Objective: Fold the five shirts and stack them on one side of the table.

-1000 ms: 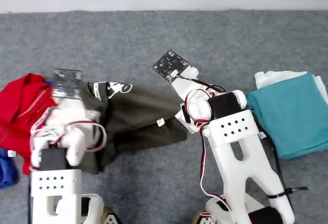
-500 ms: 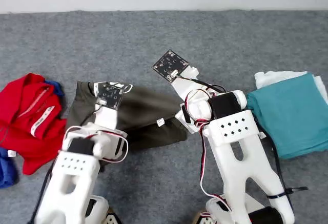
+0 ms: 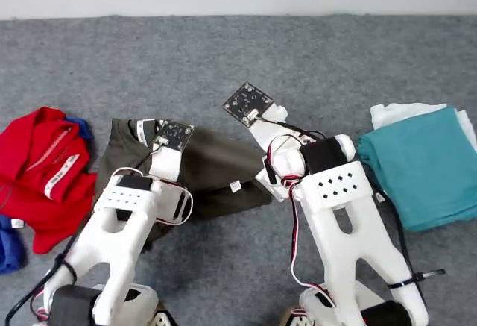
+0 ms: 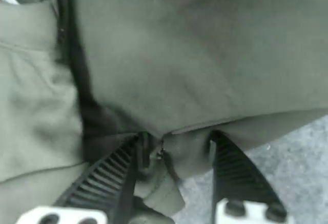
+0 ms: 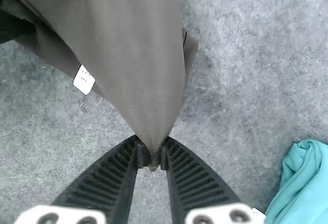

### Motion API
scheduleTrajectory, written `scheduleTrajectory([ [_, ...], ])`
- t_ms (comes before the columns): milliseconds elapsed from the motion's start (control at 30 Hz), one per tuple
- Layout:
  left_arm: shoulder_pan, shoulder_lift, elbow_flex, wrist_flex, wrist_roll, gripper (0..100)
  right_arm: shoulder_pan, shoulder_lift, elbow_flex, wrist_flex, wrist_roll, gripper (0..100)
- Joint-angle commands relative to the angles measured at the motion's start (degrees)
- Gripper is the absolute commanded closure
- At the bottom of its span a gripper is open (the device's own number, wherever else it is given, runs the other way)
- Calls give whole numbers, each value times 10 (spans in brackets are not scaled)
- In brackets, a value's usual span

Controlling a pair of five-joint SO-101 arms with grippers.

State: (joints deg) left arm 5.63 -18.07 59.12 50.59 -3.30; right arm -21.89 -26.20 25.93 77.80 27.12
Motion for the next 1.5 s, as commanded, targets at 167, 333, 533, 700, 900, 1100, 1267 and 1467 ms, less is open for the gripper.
scheduleTrajectory([
  [167,3,1,-60,53,-9,827,14,-19,-3,3,5,988],
  [333,3,4,-133,182,-18,827,55,-19,-3,1,5,988],
  [533,3,2,-134,210,-62,827,74,-19,-2,6,5,988],
  [700,-4,6,-133,217,-71,827,72,-19,-2,5,5,988],
  [900,-7,7,-95,185,-94,827,72,-23,-2,5,5,988],
  [1100,-7,7,-35,108,-95,827,71,-23,-2,5,5,988],
  [1267,-7,6,-28,105,-95,840,71,-23,-2,6,5,988],
  [1467,-7,6,-30,107,-95,900,71,-23,-2,6,5,988],
])
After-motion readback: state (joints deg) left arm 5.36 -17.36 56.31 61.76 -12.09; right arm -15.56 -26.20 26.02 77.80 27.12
